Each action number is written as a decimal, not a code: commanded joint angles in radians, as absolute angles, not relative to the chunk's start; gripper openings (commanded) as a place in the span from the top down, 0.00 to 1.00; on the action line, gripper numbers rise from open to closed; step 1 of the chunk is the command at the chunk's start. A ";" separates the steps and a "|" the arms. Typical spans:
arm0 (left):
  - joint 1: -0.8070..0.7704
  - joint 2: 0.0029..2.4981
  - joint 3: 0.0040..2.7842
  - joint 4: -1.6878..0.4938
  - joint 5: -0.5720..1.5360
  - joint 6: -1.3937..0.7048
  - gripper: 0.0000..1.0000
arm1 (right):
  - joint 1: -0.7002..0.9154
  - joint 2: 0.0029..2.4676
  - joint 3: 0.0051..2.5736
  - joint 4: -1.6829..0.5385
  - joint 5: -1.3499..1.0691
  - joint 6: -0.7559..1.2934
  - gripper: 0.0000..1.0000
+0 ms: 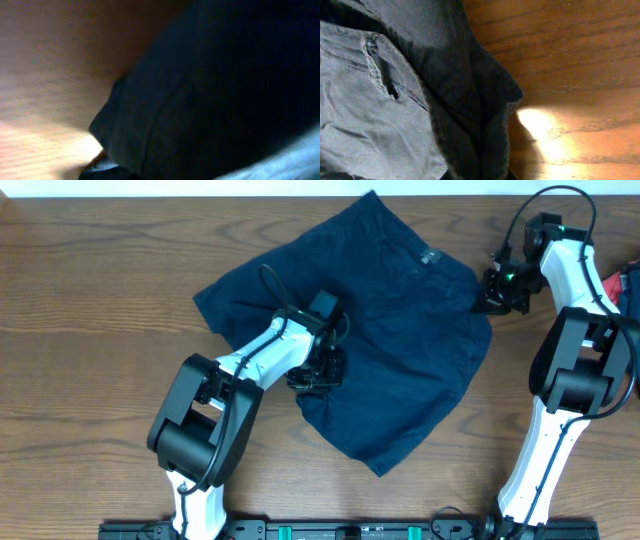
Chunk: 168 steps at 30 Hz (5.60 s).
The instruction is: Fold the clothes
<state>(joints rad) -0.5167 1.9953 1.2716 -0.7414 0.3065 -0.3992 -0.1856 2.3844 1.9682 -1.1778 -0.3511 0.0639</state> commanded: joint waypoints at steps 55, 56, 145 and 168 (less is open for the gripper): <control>-0.527 1.573 1.016 -0.735 0.298 -0.424 0.19 | -0.158 2.394 1.983 -1.189 -0.379 0.021 0.99; -0.540 1.575 1.005 -0.725 0.294 -0.443 0.19 | -0.158 2.394 1.983 -1.189 -0.382 0.021 0.99; -0.432 1.481 1.092 -0.835 0.371 -0.399 0.32 | -0.085 1.839 1.981 -1.410 -0.168 0.090 0.99; -0.813 1.754 1.062 -0.697 0.487 -0.559 0.31 | -0.069 1.884 1.981 -1.369 -0.169 0.099 0.99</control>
